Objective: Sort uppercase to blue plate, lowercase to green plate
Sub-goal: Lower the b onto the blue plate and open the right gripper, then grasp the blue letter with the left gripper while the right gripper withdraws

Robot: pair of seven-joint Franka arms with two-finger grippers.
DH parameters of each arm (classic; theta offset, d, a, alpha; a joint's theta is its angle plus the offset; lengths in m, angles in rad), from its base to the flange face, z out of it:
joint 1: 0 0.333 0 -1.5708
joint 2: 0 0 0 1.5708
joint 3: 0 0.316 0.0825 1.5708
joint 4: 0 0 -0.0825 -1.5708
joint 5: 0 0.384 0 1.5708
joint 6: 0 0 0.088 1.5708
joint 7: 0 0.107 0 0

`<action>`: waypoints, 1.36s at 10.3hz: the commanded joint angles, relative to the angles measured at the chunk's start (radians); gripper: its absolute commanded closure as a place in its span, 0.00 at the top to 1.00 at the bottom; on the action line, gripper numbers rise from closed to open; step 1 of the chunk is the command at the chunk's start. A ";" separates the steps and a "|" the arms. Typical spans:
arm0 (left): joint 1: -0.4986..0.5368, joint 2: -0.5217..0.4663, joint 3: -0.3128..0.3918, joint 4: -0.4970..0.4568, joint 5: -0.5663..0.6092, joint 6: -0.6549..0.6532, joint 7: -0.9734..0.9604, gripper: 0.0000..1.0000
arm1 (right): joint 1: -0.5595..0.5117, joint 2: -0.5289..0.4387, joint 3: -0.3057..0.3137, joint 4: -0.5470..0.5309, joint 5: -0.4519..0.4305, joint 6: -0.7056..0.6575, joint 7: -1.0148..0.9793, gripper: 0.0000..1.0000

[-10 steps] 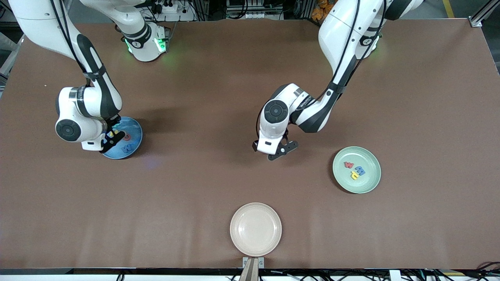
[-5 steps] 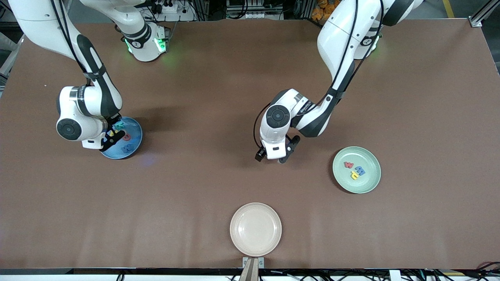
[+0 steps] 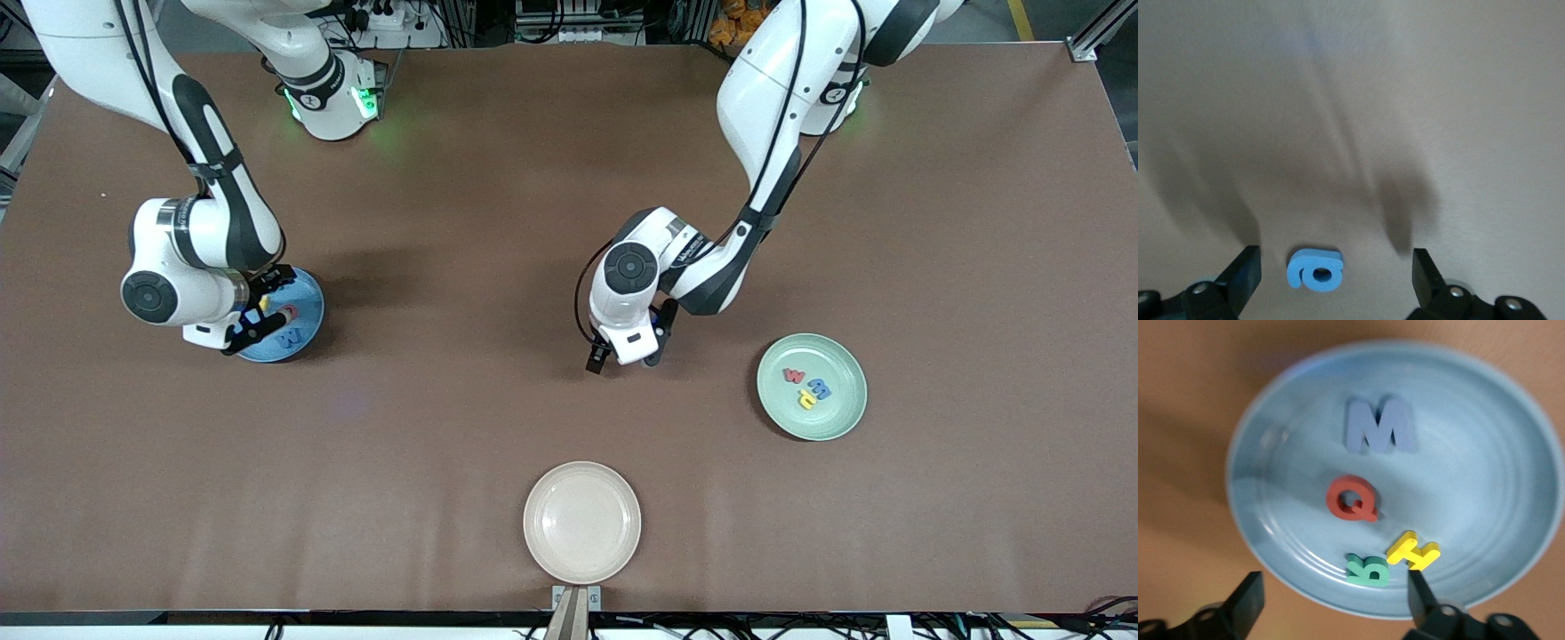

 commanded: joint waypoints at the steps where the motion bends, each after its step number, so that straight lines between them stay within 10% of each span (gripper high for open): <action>1: -0.022 0.019 0.015 0.014 0.018 0.011 -0.036 1.00 | -0.007 -0.113 0.020 0.075 0.017 -0.135 0.079 0.98; 12: -0.021 -0.002 0.017 0.010 0.024 0.000 -0.043 1.00 | -0.019 -0.225 0.063 0.456 0.019 -0.373 0.199 1.00; 13: -0.021 -0.001 0.017 0.010 0.024 0.000 -0.045 0.89 | -0.019 -0.228 0.066 0.483 0.019 -0.393 0.200 1.00; 14: -0.021 -0.002 0.017 0.010 0.024 0.000 -0.047 0.48 | -0.019 -0.230 0.069 0.508 0.020 -0.413 0.228 1.00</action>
